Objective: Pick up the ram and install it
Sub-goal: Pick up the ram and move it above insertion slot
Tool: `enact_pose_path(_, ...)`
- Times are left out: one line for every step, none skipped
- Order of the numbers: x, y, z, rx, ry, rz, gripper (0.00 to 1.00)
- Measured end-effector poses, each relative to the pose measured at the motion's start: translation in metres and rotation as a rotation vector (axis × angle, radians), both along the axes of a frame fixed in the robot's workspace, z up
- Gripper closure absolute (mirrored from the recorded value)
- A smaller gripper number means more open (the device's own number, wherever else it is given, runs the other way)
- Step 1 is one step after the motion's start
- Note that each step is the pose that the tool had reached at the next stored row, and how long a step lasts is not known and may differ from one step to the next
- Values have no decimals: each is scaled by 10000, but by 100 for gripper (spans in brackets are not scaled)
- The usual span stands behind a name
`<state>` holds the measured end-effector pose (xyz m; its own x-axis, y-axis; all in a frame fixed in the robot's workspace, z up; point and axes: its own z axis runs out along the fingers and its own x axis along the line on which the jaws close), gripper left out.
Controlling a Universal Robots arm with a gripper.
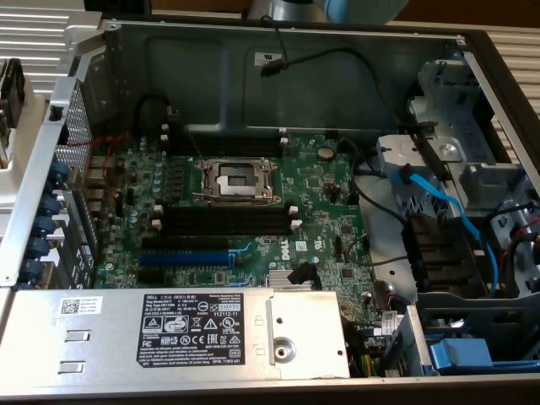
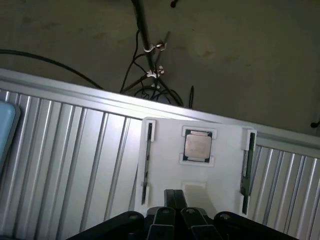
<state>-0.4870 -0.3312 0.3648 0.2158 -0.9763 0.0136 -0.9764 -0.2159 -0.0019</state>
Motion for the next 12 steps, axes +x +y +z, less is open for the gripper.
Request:
enact_pose_path(0,0,0,0,4,57,90)
enact_pose_path(0,0,0,1,4,59,90)
enact_pose_path(0,0,0,0,4,59,90)
enact_pose_path(0,0,0,1,4,59,90)
enact_pose_path(0,0,0,0,4,60,90)
enact_pose_path(0,0,0,1,4,60,90)
enact_pose_path(0,0,-1,1,3,60,90)
enact_pose_path(0,0,-1,1,3,61,90)
enact_pose_path(0,0,-1,1,3,70,90)
enact_pose_path(0,1,0,1,4,97,90)
enact_pose_path(0,5,0,1,3,140,90)
enact_pose_path(0,7,0,0,4,197,90)
